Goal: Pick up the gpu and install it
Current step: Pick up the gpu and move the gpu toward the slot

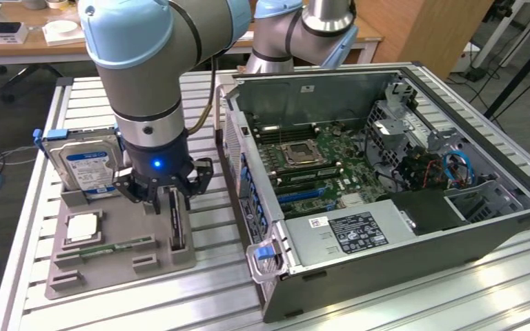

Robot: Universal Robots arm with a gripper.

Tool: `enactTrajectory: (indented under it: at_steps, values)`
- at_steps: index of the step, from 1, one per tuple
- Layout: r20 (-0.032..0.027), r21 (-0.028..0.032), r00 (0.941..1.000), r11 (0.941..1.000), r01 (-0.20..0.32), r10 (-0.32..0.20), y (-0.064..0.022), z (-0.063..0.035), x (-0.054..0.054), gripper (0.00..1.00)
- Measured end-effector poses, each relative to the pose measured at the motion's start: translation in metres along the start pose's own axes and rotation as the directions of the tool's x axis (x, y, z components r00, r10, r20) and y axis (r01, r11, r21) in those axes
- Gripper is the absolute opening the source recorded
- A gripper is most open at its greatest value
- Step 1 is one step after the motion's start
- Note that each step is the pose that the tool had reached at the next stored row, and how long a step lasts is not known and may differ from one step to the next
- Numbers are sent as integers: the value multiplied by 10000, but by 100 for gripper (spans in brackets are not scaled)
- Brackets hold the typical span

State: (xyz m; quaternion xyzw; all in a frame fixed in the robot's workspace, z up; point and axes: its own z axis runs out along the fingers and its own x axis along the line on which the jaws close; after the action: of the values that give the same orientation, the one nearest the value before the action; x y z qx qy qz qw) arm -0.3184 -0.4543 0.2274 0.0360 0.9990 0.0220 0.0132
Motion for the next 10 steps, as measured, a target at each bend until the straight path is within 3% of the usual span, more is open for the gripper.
enactTrajectory:
  at_steps: [7,10]
  values:
    - [0,0,10000,10000,1,-1,0,0,0,52]
    - [0,0,10000,10000,1,-1,0,0,0,39]
